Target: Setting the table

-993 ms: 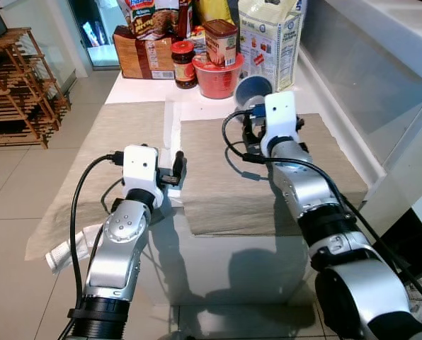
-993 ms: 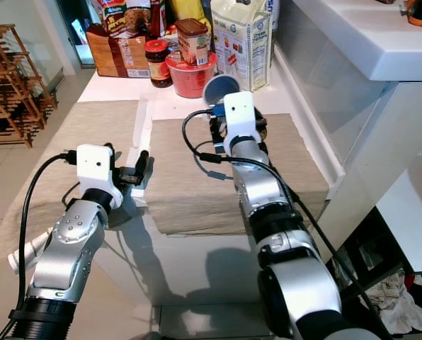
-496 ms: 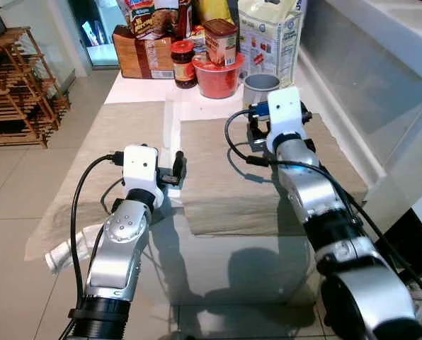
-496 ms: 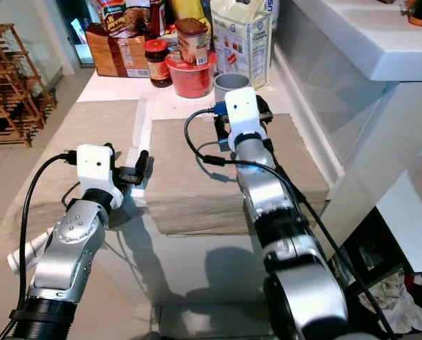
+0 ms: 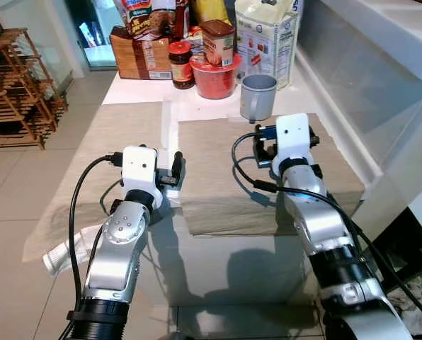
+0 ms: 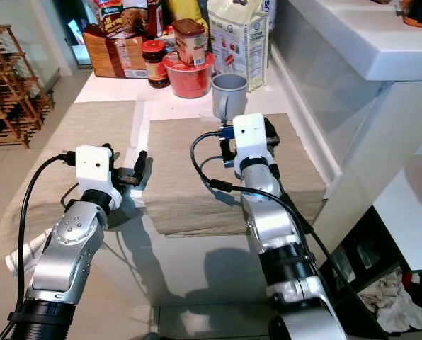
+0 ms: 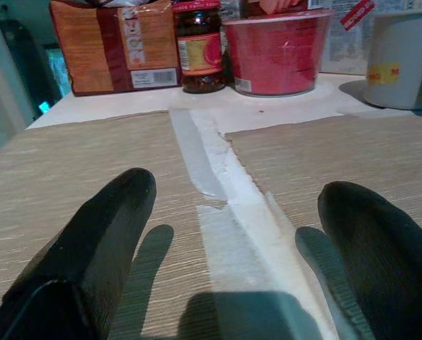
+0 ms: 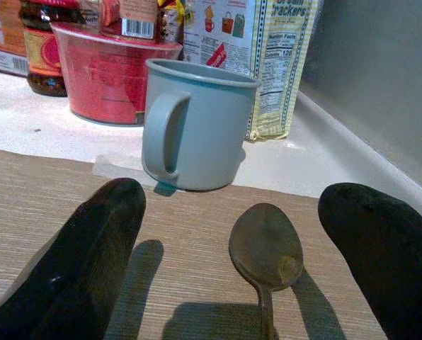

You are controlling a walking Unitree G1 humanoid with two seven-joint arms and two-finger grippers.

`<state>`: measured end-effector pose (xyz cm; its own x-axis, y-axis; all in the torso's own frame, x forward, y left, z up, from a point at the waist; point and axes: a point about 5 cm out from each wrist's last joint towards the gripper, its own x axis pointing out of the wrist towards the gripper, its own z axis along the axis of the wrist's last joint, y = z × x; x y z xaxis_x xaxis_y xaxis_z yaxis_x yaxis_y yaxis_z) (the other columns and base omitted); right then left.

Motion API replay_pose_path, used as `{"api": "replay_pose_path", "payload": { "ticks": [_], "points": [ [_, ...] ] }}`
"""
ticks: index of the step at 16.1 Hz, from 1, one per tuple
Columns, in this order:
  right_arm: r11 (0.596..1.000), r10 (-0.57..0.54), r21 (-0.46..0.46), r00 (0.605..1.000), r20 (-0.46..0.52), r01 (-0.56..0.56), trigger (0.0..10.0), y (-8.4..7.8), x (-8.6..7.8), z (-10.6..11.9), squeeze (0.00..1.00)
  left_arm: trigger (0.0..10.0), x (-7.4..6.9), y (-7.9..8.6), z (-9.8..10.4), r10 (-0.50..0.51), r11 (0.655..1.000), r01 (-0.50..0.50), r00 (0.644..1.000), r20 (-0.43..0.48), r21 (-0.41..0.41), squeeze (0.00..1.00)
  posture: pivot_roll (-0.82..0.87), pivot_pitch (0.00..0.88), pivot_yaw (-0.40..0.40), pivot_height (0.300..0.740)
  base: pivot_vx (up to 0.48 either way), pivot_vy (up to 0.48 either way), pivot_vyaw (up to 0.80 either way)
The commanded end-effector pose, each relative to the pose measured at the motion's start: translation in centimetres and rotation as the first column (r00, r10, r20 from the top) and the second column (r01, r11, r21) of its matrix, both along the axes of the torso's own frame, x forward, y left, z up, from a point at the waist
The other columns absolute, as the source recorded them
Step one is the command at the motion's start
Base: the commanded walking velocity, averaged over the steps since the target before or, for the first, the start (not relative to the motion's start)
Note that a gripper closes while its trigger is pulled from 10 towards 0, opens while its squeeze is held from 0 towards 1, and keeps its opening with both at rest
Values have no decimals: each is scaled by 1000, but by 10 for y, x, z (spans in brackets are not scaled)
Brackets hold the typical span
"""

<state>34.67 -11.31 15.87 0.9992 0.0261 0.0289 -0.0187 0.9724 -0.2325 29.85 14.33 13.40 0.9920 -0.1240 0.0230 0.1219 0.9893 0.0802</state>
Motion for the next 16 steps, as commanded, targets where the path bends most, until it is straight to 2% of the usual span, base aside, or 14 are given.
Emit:
{"api": "replay_pose_path", "payload": {
  "ticks": [1,4,8,12,16],
  "points": [
    [1000,0,9,999,-39,0,10000,1,-5,-2,0,10000,-1,3,1,13,1000,-13,1000,2,10,0,-49,0,66,740,0,0,0],
    [999,-25,32,996,-87,28,10000,0,-7,-6,0,10000,-1,4,1,15,1000,-15,1000,0,12,0,-48,0,70,740,0,0,0],
    [995,-80,42,983,-163,87,10000,-5,9,-9,0,10000,-2,4,2,12,1000,-12,1000,2,19,0,-35,0,72,740,0,0,0],
    [990,-116,57,976,-183,128,10000,-10,19,-10,0,10000,-3,7,3,17,1000,-17,1000,7,26,0,-20,0,67,740,0,0,0],
    [987,-135,62,972,-193,149,10000,-9,16,-12,0,10000,-4,9,3,22,999,-22,1000,7,29,0,-22,0,66,740,0,0,0]
  ]
}}
